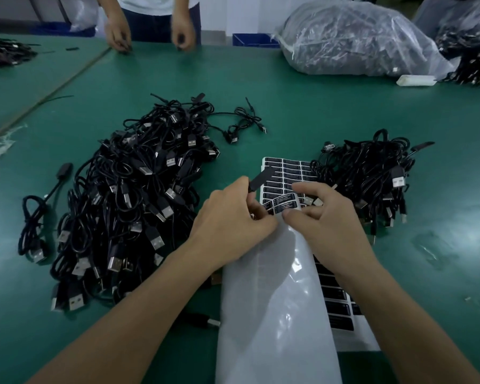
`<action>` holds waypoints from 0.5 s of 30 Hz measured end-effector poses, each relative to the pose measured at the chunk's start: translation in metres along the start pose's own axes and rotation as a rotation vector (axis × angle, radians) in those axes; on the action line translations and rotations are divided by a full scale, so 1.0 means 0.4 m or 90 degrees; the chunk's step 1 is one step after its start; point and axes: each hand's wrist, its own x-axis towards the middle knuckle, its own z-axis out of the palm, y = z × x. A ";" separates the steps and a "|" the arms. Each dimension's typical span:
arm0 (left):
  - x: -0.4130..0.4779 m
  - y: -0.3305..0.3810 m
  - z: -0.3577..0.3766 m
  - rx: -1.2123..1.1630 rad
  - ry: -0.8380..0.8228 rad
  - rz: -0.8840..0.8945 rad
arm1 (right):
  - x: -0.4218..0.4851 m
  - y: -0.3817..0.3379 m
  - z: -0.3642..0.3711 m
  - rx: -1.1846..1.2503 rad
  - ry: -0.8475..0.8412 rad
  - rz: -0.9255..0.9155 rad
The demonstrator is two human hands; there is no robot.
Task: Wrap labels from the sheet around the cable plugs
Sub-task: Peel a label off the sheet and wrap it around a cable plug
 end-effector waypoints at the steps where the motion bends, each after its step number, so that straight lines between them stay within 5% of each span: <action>1: 0.000 0.000 -0.001 -0.006 -0.006 0.003 | 0.001 0.001 0.001 0.004 -0.001 0.001; 15: -0.002 0.013 -0.014 -0.018 -0.043 0.019 | 0.016 0.036 0.013 -0.042 0.005 -0.004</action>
